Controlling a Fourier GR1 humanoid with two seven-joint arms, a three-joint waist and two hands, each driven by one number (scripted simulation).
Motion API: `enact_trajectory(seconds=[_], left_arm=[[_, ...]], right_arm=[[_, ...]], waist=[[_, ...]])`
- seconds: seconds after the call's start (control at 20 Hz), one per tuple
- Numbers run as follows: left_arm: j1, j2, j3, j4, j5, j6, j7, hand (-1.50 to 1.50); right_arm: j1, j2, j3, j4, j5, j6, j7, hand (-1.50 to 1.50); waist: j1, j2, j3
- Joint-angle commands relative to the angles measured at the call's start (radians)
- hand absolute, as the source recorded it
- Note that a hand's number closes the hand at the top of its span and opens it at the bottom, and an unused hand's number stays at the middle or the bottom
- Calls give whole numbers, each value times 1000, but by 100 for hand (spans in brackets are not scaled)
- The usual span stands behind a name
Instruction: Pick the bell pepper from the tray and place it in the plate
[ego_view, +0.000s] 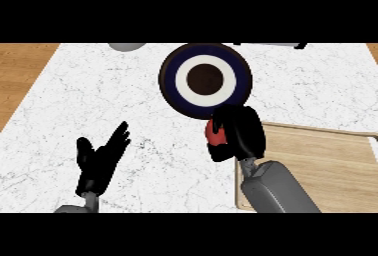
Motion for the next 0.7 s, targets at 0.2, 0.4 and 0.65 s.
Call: enact_trajectory(seconds=[0.2,0.4,0.65], left_arm=[[-43,-21,-28,25,-17,1,20,0],[-47,-13,-29,23,-13,-12,27,0],[-49,-2,-15,28,-10,-22,0,0]], right_arm=[[-171,60,218,-23,126,-373,311,150],[-250,61,258,3,194,-529,497,150],[-283,61,269,48,245,-720,667,150]], waist=[[40,1,-1],[40,-1,-1],[36,6,-1]])
